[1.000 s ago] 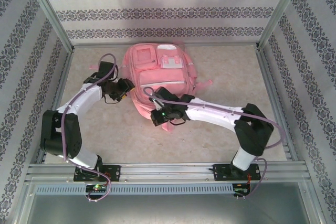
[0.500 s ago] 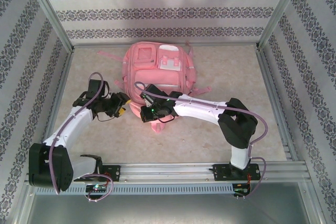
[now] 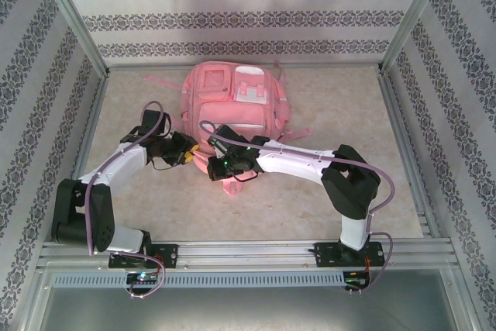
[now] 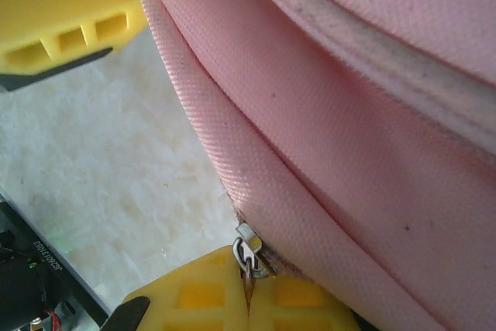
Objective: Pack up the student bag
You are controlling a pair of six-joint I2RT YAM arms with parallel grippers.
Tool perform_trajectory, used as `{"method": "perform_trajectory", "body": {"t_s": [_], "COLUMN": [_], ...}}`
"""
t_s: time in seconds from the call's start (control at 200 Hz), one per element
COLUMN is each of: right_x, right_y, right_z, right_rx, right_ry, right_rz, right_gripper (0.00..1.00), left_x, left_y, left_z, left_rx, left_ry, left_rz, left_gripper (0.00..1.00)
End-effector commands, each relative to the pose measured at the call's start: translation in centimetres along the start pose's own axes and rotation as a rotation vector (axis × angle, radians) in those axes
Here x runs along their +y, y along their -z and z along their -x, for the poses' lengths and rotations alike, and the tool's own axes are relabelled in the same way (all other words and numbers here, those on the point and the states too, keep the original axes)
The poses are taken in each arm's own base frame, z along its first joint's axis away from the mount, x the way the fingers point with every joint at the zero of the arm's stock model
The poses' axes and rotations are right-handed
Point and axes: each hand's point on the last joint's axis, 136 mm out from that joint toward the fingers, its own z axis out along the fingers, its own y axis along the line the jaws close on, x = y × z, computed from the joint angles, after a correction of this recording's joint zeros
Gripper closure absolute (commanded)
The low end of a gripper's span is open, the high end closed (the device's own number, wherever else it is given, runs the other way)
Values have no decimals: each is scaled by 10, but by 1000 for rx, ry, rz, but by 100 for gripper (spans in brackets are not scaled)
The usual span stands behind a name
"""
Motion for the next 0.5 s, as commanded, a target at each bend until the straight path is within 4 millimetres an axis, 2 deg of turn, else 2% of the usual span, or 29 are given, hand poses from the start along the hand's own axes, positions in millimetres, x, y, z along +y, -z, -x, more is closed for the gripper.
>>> {"method": "perform_trajectory", "body": {"t_s": [0.0,0.105,0.295,0.495], "right_x": [2,-14,-54,-104], "right_y": [6,9,22,46], "right_z": [-8,-18,-37,-42], "right_rx": [2,14,31,13], "right_ry": [19,28,29,-21], "right_rz": [-2,-57,-162,-241], "right_gripper": [100,100,100,100], "left_x": [-28,-30,-27,-25], "left_y": [3,6,10,14], "left_z": [7,8,11,14], "left_rx": [-21,-26,-37,-45], "left_ry": [-54,-71,-80,-89], "left_rz": [-67,-59,-44,-31], "left_gripper": [86,100,100,100]}}
